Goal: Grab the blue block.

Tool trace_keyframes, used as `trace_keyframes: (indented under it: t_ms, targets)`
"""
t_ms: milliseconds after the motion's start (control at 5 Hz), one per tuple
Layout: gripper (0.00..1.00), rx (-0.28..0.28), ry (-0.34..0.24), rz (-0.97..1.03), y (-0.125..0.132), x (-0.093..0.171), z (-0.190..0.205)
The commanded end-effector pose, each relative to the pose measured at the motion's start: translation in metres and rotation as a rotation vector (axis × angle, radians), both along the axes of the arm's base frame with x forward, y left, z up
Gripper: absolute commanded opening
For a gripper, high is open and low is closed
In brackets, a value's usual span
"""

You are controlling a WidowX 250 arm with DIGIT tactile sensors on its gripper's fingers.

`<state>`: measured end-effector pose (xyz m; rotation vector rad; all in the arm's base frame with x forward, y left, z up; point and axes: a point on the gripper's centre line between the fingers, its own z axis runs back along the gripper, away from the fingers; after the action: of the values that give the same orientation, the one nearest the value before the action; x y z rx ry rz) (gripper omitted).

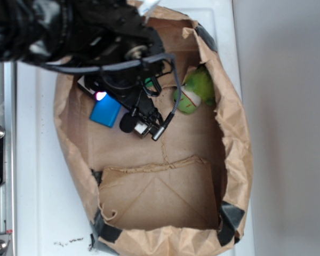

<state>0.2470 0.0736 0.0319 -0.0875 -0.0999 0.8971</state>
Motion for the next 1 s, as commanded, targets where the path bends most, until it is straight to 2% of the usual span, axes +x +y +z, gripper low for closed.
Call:
trace_keyframes:
  t_ms: [0,400,800]
  targets:
    - [1.0,0.027,-0.024,0.021,0.017,-0.007,-0.001]
    - [1.0,0.031,-0.017,0.033,0.016,-0.004,-0.002]
    - [1.0,0.121,0.006,0.051,0.032,-0.007,-0.019]
